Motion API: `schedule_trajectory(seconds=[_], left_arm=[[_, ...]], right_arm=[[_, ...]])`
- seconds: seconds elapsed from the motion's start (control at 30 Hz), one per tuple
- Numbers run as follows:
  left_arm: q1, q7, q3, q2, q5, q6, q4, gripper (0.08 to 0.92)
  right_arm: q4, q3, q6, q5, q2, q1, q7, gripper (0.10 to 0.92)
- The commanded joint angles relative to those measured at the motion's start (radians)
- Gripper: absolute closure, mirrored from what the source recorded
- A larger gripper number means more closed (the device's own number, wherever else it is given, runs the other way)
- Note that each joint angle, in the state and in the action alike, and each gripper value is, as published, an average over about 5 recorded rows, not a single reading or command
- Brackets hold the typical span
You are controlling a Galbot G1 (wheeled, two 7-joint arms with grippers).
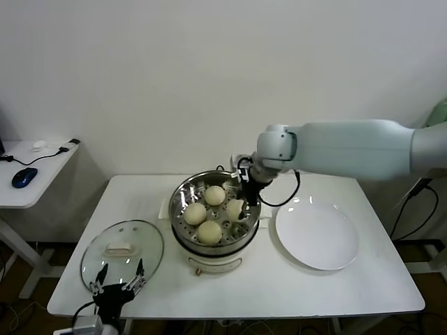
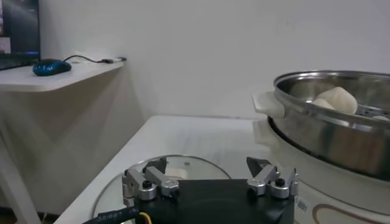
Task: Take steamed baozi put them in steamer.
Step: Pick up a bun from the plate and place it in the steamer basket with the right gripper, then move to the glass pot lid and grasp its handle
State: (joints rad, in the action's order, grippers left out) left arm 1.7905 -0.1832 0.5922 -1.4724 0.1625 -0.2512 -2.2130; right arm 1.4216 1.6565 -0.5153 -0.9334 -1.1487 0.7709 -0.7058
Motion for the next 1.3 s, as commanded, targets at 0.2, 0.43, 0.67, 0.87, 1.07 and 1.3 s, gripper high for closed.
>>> schedule_trajectory(seconds=[0.2,0.43,0.67,0.87,1.07,1.3], left_arm=[[-0.004,0.001,0.0,0.001,0.004,-0.003,0.006,0.177],[-0.007,0.001,0.001,0.004,0.013,-0.007,0.008,0.177],[-0.004,0.003,0.0,0.006,0.015,-0.011,0.004,0.177],[0.011,0.019,0.006,0.014,0.021,-0.005,-0.012,0.177],[0.008,0.027,0.013,0.016,0.01,0.02,-0.013,0.177],[-0.02,0.032,0.018,0.022,-0.005,0.022,-0.007,0.177]], right_arm=[[-0.124,-0.05,-0.035,0.054,-0.06,-0.134,0.031,0.397],[-0.122,-0.056,0.007,0.05,-0.059,-0.111,-0.001,0.369],[-0.128,-0.142,0.151,0.002,0.03,-0.042,-0.115,0.22],[-0.105,-0.469,0.167,-0.069,0.225,-0.16,0.092,0.203],[-0.022,-0.923,0.214,0.032,0.444,-0.485,0.503,0.202],[0.14,-1.5,0.273,0.108,0.68,-1.148,0.662,0.203]])
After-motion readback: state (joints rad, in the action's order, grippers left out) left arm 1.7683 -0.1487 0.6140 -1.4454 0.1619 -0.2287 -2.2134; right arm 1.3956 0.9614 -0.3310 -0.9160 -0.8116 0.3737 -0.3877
